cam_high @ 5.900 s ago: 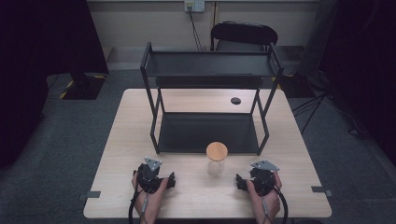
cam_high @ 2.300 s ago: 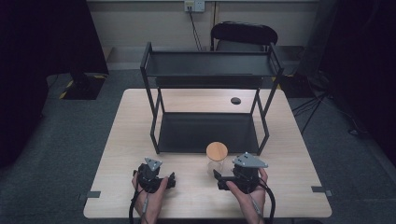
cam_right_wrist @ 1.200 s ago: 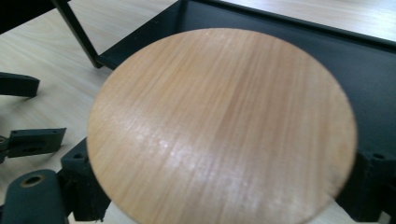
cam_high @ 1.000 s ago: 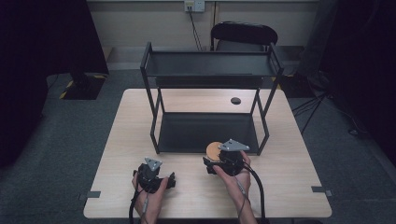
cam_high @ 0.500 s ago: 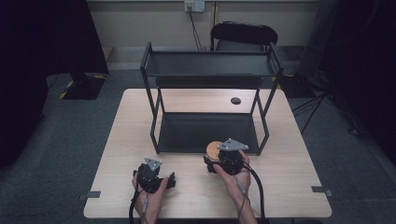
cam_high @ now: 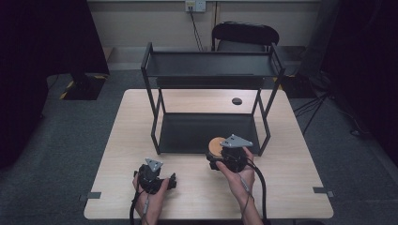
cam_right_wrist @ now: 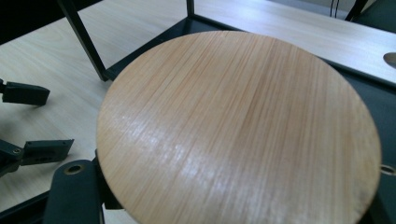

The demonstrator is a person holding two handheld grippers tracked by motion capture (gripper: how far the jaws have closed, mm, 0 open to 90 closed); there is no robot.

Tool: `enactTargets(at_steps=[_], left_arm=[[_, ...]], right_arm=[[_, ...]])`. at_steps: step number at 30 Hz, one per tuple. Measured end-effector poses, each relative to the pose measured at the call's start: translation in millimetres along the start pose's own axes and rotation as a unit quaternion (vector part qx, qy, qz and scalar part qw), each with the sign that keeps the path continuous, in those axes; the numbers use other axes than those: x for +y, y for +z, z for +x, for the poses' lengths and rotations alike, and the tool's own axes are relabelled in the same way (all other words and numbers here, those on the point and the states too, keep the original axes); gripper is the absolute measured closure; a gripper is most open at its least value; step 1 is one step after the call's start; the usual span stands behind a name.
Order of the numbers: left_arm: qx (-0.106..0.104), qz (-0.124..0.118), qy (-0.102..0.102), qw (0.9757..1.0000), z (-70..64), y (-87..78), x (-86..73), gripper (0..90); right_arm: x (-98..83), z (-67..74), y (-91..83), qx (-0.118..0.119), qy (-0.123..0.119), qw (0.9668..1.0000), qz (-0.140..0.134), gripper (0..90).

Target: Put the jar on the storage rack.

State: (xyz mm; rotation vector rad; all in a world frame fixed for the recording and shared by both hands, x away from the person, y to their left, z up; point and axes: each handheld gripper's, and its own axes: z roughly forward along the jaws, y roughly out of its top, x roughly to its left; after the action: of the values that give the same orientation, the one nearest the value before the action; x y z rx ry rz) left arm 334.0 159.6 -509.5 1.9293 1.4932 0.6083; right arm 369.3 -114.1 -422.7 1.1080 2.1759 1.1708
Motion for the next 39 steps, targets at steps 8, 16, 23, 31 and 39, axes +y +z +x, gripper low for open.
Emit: enactTargets(at_steps=[8, 16, 23, 31, 39], left_arm=[[0.000, 0.000, 0.000, 1.0000, 0.0, 0.0, 0.0, 1.5], [0.000, 0.000, 0.000, 1.0000, 0.0, 0.0, 0.0, 1.5], [0.000, 0.000, 0.000, 1.0000, 0.0, 0.0, 0.0, 1.5], [0.000, 0.000, 0.000, 1.0000, 0.0, 0.0, 0.0, 1.5], [0.000, 0.000, 0.000, 1.0000, 0.0, 0.0, 0.0, 1.5]], right_arm=[[8.2, -5.1, -1.2, 0.008, 0.007, 0.9999, 0.001, 26.2], [20.4, -8.2, -1.4, 0.006, 0.003, 1.0000, -0.002, 26.2], [30.5, -5.5, 2.5, -0.006, -0.016, 0.9999, 0.001, 26.2], [41.3, -0.1, 10.0, 0.003, -0.019, 0.9998, -0.001, 26.2], [48.9, -1.4, 25.2, -0.006, -0.022, 0.9997, 0.006, 26.3]])
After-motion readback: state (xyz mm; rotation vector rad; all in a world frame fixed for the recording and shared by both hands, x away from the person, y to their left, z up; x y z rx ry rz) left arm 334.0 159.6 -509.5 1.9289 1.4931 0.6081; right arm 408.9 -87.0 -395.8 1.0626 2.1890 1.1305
